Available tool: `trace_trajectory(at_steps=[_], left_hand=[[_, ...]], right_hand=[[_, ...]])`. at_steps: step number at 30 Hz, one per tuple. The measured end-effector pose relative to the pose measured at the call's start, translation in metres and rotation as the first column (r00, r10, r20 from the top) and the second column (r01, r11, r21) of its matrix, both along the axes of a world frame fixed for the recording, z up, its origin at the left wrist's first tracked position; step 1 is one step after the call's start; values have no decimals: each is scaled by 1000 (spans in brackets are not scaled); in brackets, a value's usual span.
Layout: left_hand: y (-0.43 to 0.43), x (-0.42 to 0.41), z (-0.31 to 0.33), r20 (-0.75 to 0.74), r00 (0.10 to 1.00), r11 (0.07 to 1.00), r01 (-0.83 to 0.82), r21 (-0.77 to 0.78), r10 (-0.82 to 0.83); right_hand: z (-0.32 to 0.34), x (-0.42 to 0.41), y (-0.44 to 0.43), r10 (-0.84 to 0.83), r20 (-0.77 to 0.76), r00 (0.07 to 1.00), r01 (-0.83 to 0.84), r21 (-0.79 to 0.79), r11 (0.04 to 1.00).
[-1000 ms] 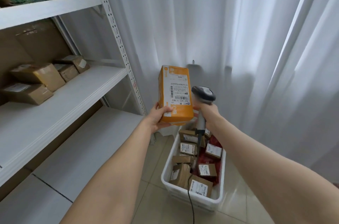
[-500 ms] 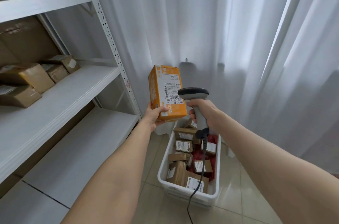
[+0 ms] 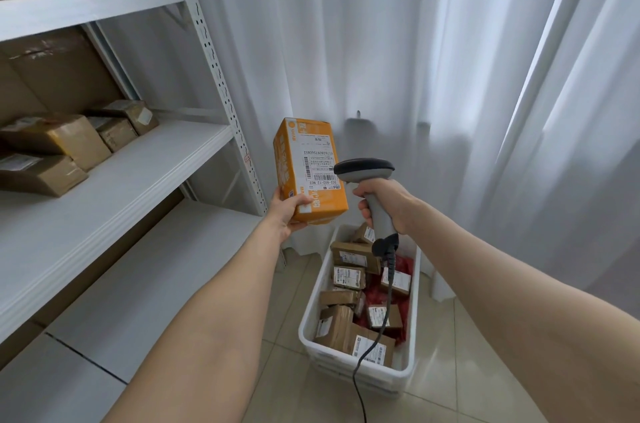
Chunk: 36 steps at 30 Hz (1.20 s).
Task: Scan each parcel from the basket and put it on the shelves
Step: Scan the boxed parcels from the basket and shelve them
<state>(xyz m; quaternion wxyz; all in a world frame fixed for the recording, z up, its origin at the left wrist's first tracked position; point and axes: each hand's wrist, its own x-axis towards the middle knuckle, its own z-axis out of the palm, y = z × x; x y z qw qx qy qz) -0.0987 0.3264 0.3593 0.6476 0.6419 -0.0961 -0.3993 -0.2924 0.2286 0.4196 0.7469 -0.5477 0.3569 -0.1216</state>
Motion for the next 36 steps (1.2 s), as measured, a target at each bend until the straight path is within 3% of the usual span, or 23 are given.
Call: trace_trajectory(at_steps=[7, 14, 22, 27, 33, 36], left_hand=[[14, 10, 16, 39, 999, 999, 8, 51, -10], [59, 34, 52, -1, 999, 990, 46, 133, -46], [116, 54, 68, -20, 1000, 988, 24, 155, -21], [159, 56, 76, -8, 1000, 975, -24, 222, 27], [206, 62, 84, 39, 996, 949, -93, 300, 86], [231, 73, 89, 47, 989, 937, -151, 314, 144]], right_hand=[[4, 12, 4, -20, 95, 995, 15, 57, 998], [1, 31, 5, -283, 146, 948, 251, 205, 946], [-4, 49, 4, -397, 141, 907, 360, 230, 904], [-6, 69, 13, -326, 135, 936, 283, 265, 922], [-9, 105, 59, -81, 241, 967, -26, 413, 910], [-11, 127, 82, -35, 215, 976, -60, 420, 905]])
